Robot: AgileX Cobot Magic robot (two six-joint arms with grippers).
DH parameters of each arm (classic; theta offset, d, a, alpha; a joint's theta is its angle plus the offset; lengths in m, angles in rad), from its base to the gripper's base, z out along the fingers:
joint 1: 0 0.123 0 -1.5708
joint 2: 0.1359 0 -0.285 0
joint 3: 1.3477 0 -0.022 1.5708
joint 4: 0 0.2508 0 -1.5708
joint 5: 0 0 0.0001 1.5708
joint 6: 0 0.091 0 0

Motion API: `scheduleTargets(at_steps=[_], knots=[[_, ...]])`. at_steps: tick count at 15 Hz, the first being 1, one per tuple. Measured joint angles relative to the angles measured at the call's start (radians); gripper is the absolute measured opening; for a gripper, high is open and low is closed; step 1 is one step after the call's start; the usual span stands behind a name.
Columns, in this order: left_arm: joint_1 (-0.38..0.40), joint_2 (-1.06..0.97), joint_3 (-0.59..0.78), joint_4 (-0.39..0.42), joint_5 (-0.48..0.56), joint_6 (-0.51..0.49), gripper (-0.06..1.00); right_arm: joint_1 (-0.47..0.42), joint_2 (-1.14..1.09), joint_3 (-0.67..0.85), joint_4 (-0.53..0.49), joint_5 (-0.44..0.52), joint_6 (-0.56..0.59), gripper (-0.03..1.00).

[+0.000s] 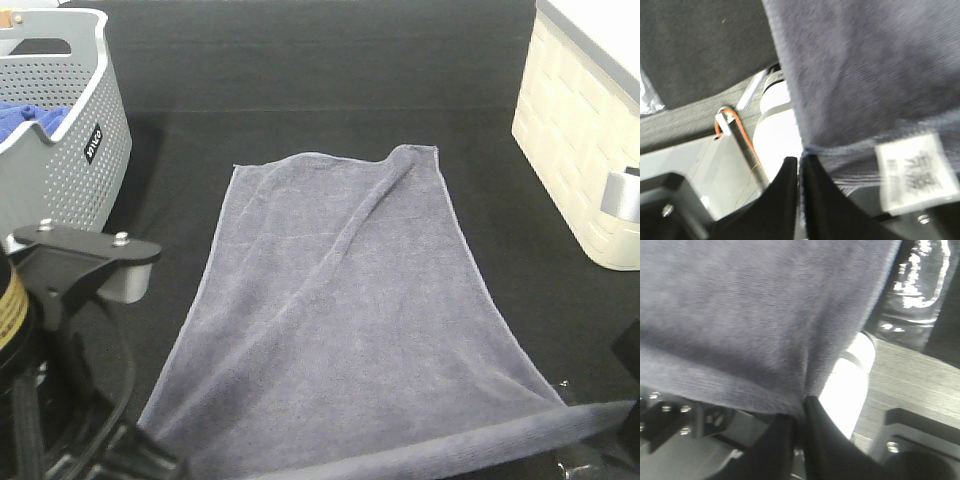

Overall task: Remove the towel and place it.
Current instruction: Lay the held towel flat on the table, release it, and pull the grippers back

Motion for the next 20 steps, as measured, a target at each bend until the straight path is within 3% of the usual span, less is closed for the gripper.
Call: scheduleTargets(at_steps=[1,4,5,6,13,16,18,20], knots=[[0.0,0.0,0.0,0.0,0.0,0.0,0.07,0.0,0.0,0.0,0.0,0.0,0.0,0.06],[0.0,0.0,0.004,0.017,0.051,-0.004,0.62,0.0,0.0,0.0,-0.032,0.0,0.0,0.51],[0.0,0.0,0.006,0.017,0.054,-0.004,0.74,0.0,0.0,0.0,-0.033,0.003,0.0,0.64],[0.0,0.0,0.007,0.017,0.055,-0.004,0.79,0.0,0.0,0.0,-0.035,0.004,0.0,0.71],[0.0,0.0,0.009,0.017,0.027,0.02,0.82,-0.002,0.0,0.0,-0.046,0.004,-0.004,0.75],[0.002,0.0,-0.028,0.084,-0.007,0.037,0.79,-0.002,0.0,-0.001,-0.046,0.004,-0.015,0.71],[0.064,0.0,-0.074,0.166,-0.017,0.04,0.72,-0.002,0.002,-0.073,-0.066,-0.013,-0.021,0.64],[0.167,0.0,-0.108,0.199,-0.067,0.065,0.71,-0.002,0.035,-0.174,-0.111,-0.026,-0.021,0.54]])
